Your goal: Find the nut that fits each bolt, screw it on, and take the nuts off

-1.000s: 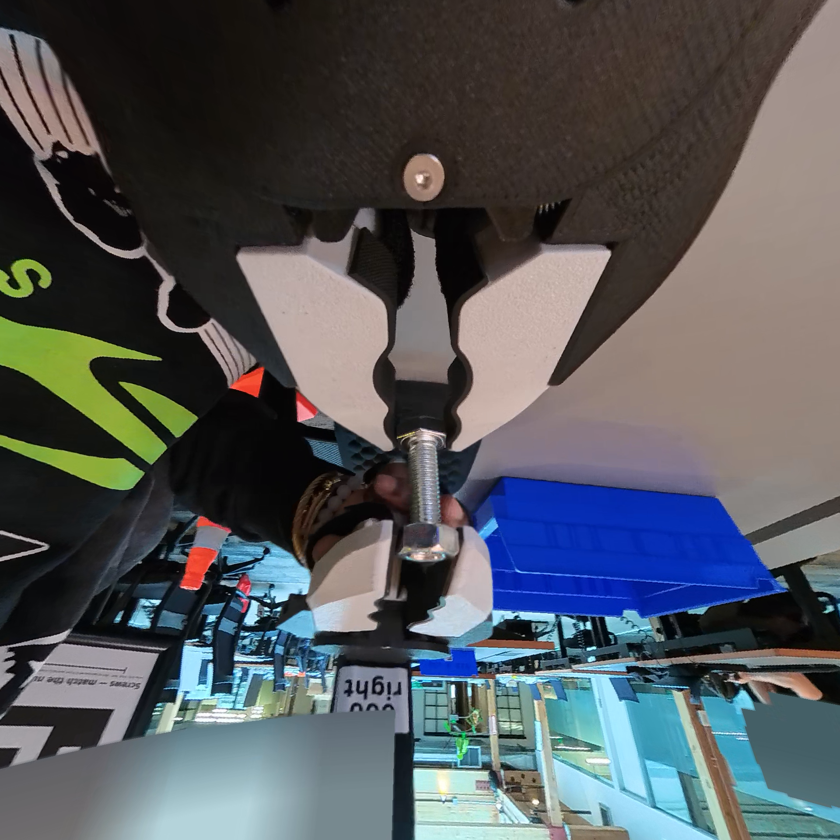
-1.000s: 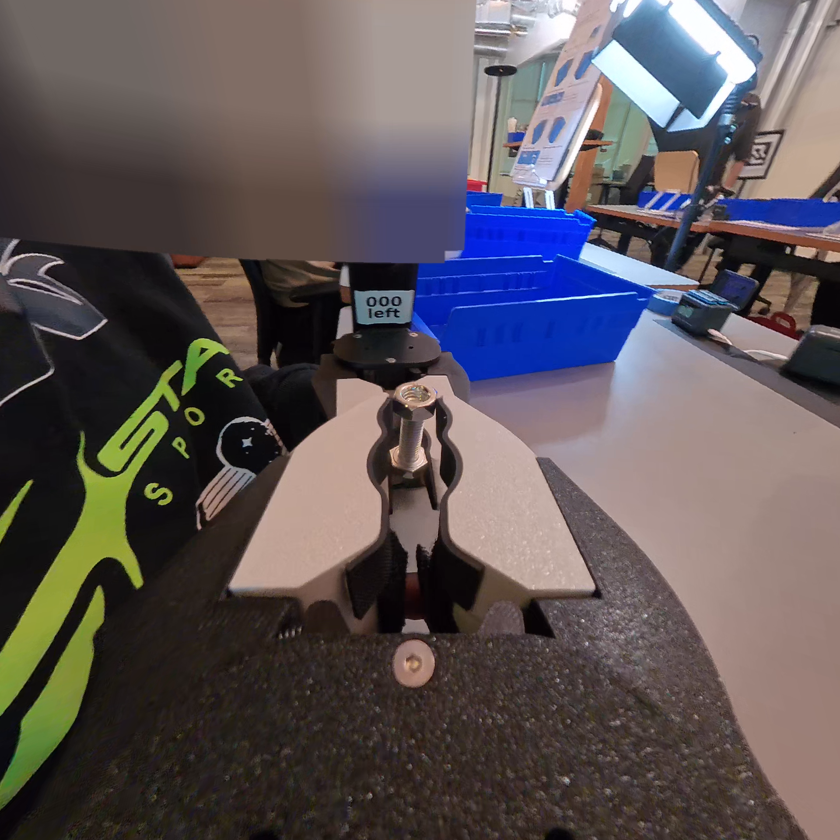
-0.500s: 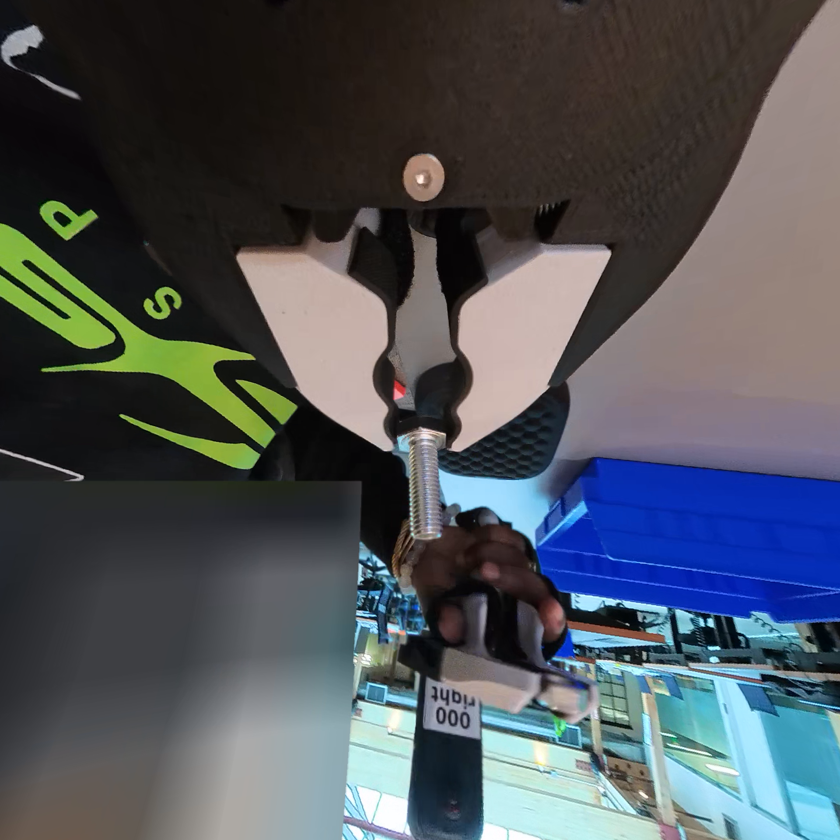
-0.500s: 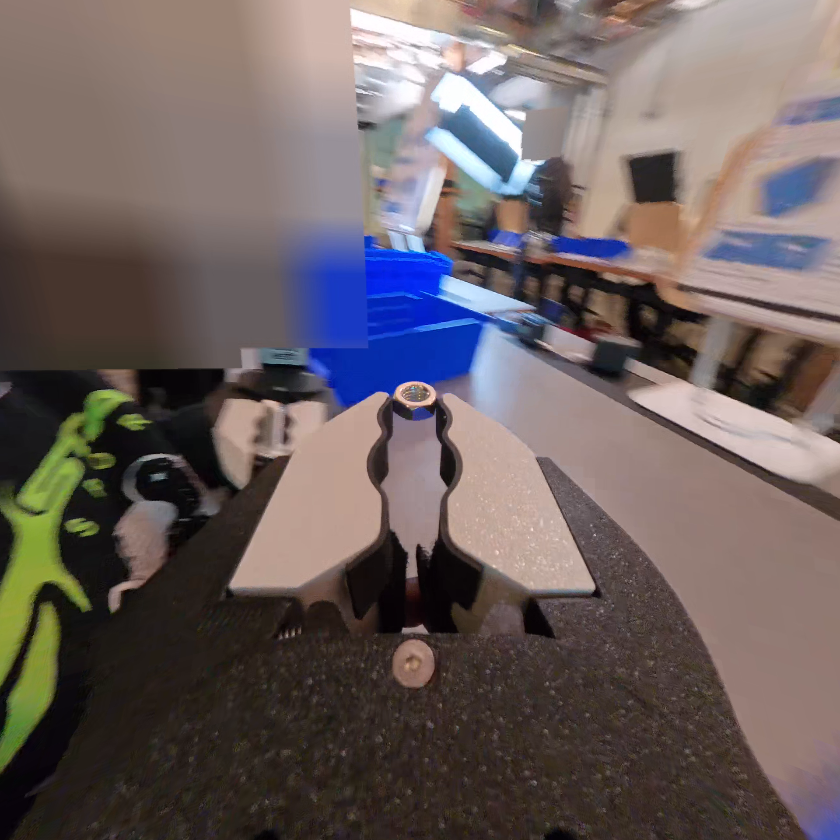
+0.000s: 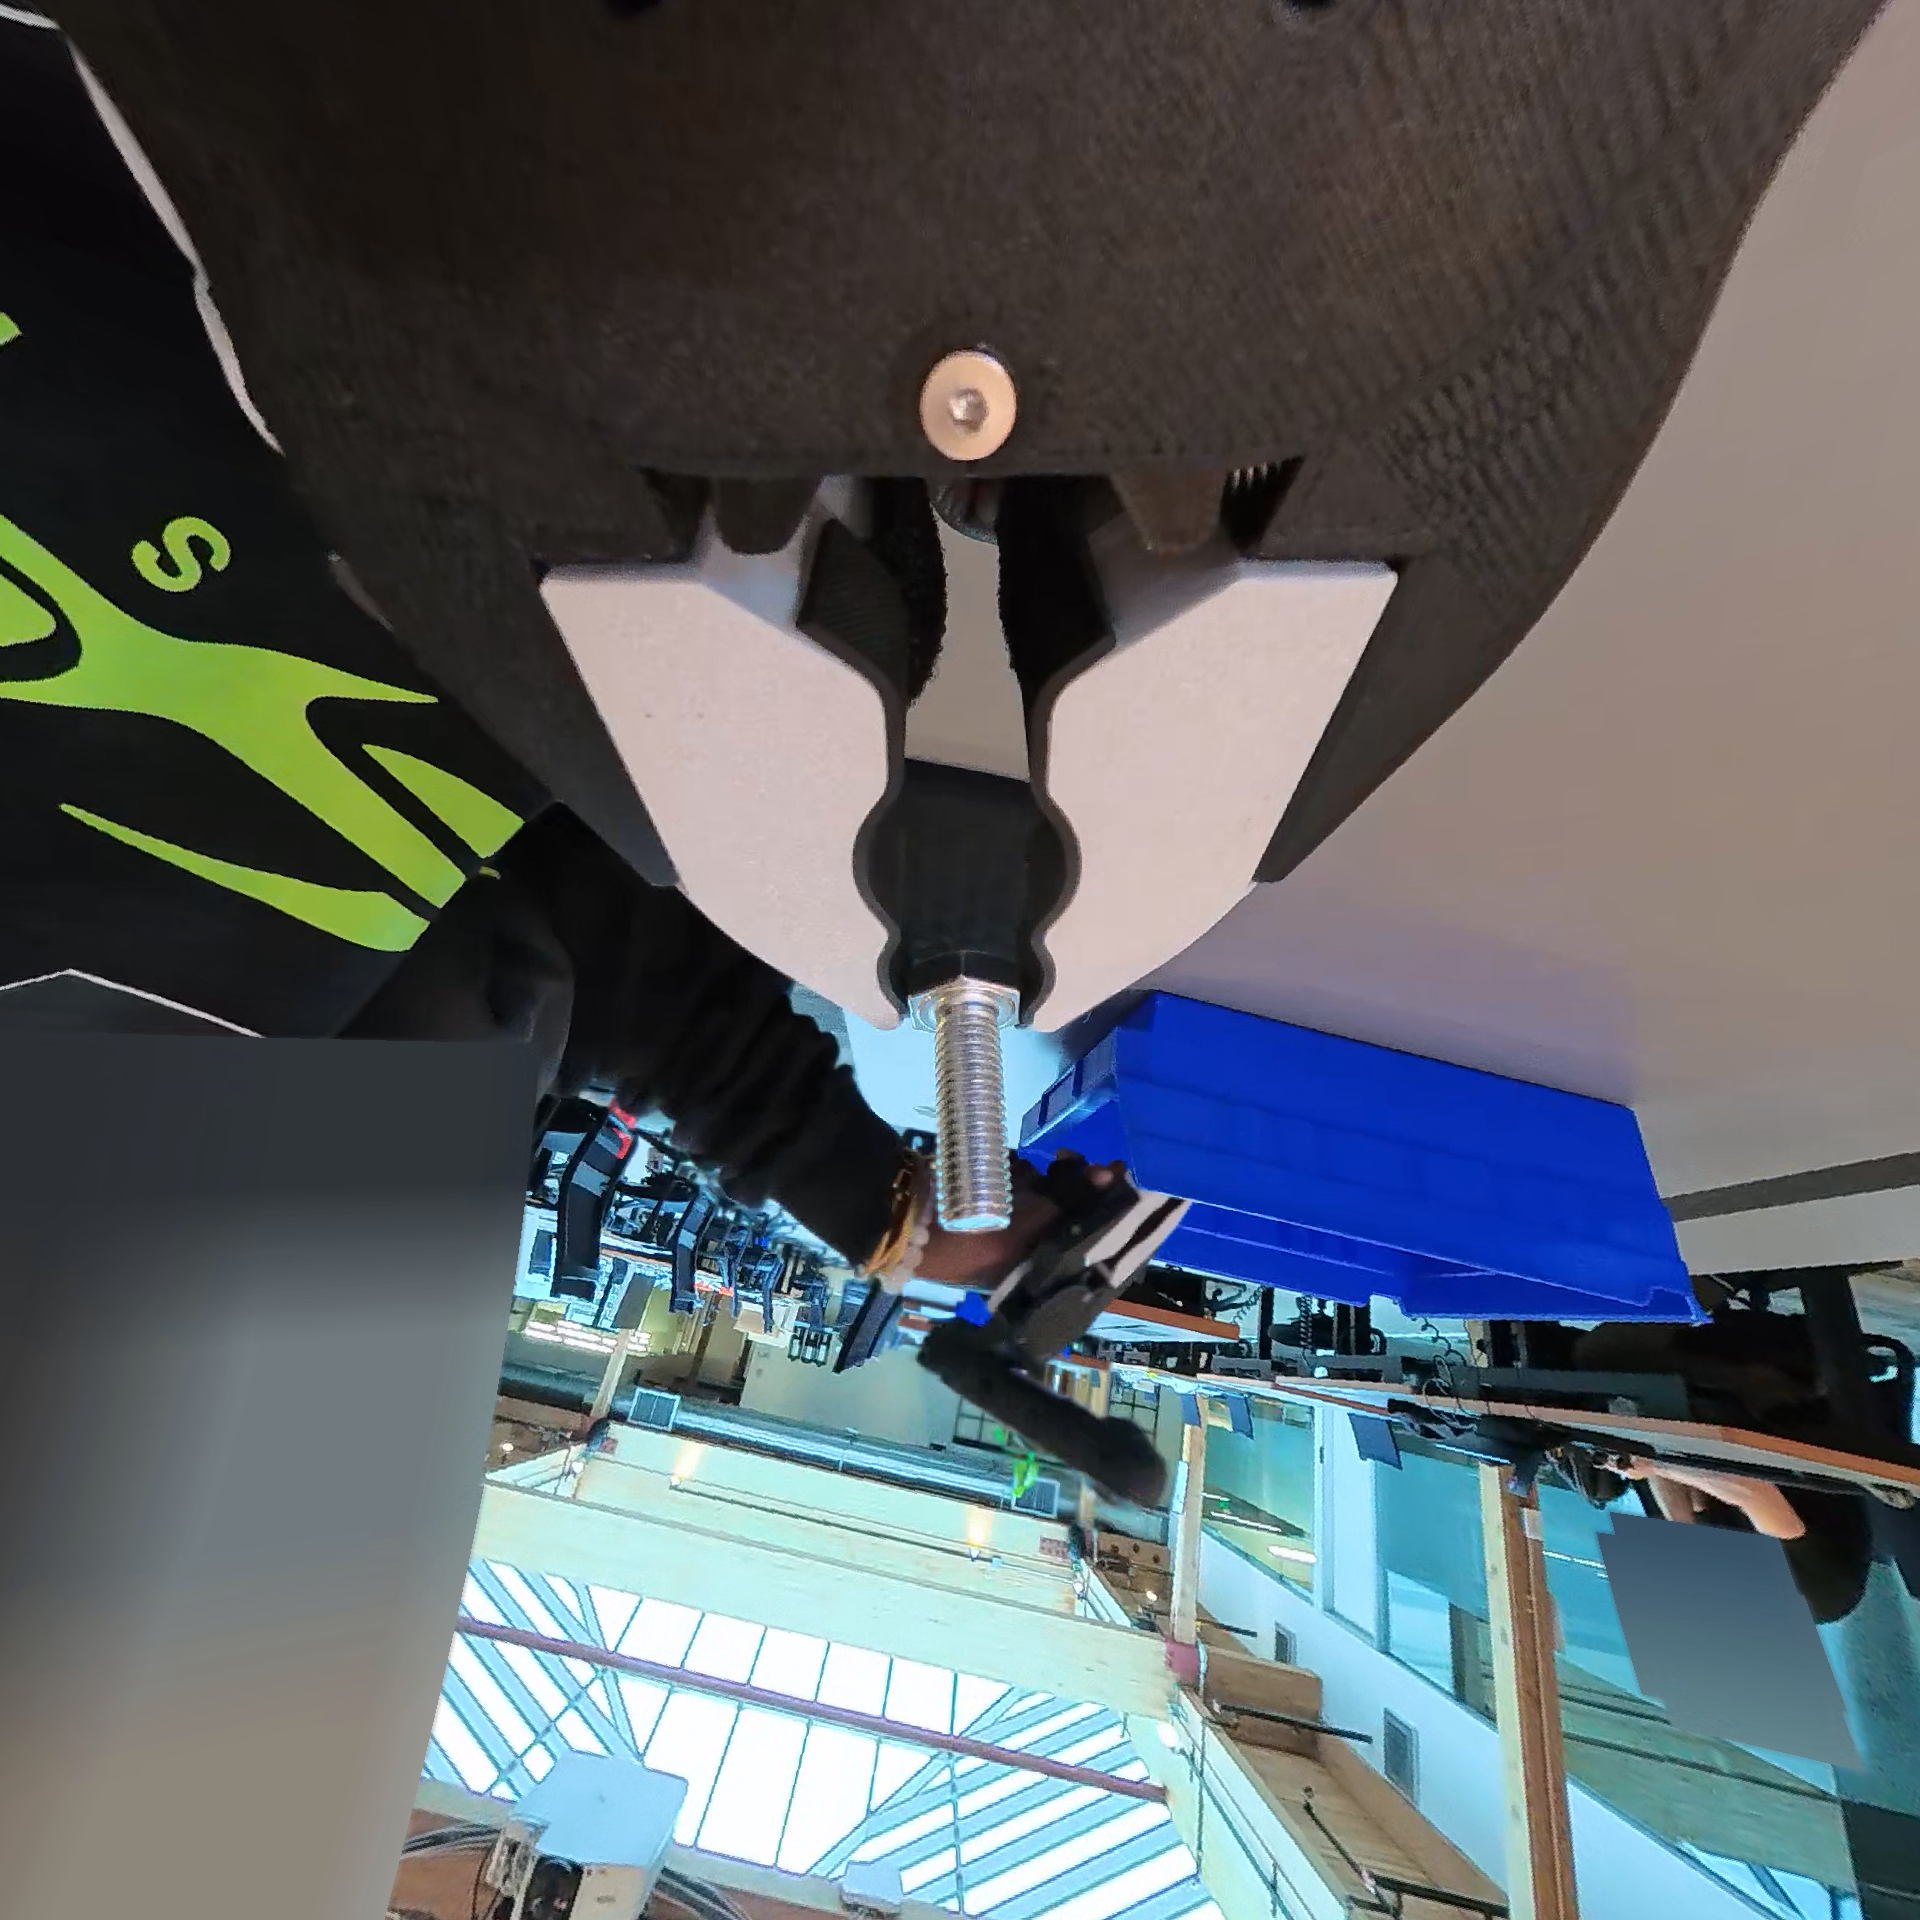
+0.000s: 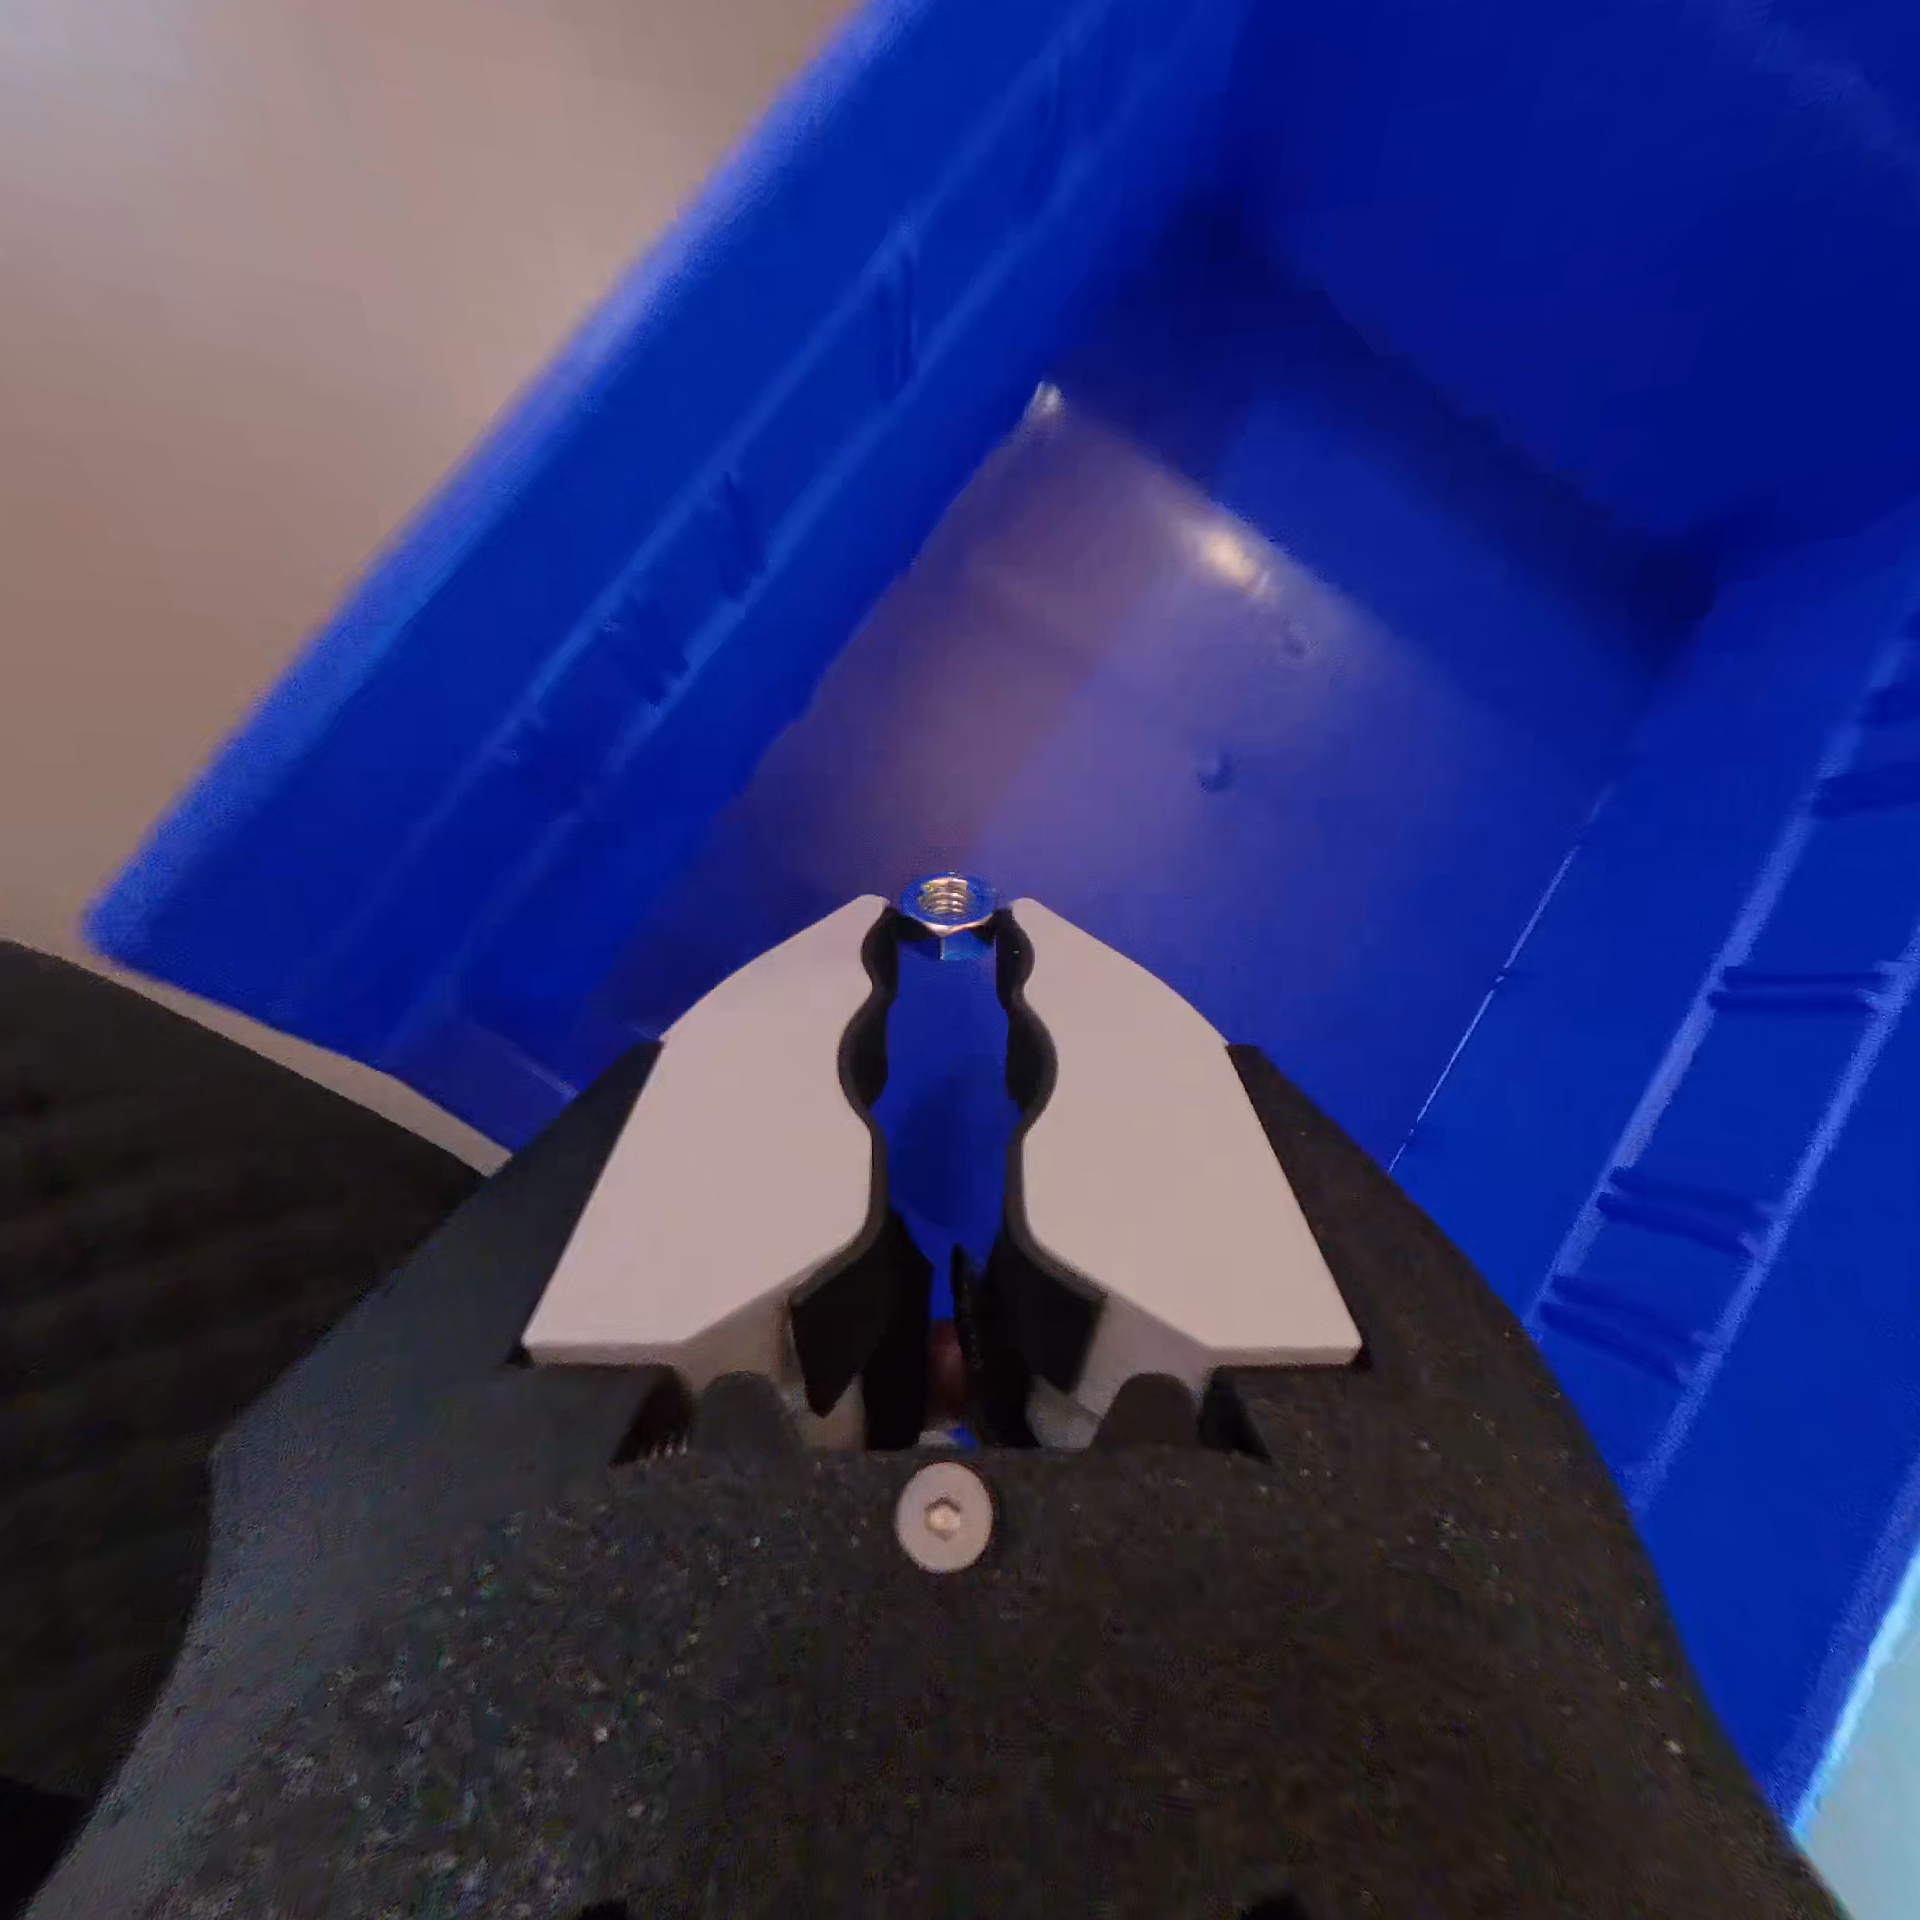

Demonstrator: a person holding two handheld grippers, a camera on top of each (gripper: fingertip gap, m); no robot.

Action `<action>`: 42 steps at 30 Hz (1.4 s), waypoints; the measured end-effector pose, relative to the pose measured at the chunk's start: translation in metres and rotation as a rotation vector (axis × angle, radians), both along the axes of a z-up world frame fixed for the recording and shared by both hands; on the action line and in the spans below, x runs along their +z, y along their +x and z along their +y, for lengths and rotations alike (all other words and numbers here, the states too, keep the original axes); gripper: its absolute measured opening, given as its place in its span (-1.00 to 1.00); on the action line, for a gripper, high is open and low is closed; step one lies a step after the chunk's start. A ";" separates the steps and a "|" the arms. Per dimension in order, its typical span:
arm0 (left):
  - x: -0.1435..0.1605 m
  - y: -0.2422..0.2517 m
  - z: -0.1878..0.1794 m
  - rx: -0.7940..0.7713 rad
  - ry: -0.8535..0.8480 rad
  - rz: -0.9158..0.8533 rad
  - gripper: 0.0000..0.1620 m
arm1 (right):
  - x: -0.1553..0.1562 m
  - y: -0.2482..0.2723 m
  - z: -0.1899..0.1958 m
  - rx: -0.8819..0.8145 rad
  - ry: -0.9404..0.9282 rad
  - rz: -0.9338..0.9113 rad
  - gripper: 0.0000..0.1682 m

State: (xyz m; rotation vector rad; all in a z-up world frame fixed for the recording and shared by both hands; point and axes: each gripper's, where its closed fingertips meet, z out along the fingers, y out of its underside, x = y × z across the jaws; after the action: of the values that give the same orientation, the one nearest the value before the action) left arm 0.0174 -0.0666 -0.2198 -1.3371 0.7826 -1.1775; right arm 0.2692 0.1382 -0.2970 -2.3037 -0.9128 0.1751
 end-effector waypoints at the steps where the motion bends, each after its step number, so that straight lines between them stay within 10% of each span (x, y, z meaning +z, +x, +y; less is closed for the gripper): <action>1: -0.001 0.000 0.000 0.000 0.002 0.005 -0.77 | -0.009 0.002 0.001 0.011 -0.046 -0.034 -0.78; 15: -0.002 0.001 0.000 0.000 0.001 0.014 -0.77 | -0.041 0.013 0.004 0.065 -0.257 -0.235 -0.68; 23: -0.004 0.000 0.003 0.026 -0.008 0.021 -0.77 | 0.042 -0.016 0.007 -0.051 0.109 0.059 -0.50; 29: -0.006 0.001 0.004 0.028 -0.009 0.036 -0.77 | 0.134 -0.178 -0.114 0.554 0.237 0.634 -0.61; 34: -0.008 0.003 0.002 0.029 0.001 0.055 -0.77 | 0.120 -0.255 -0.190 0.867 0.095 0.656 -0.63; 42: -0.011 0.006 0.001 0.027 0.014 0.086 -0.77 | 0.101 -0.282 -0.204 0.929 0.017 0.617 -0.88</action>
State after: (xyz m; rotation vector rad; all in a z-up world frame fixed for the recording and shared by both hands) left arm 0.0231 -0.0658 -0.2310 -1.3902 0.8302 -1.0980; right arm -0.0130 -0.0653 -0.1959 -1.4728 -1.5203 1.1715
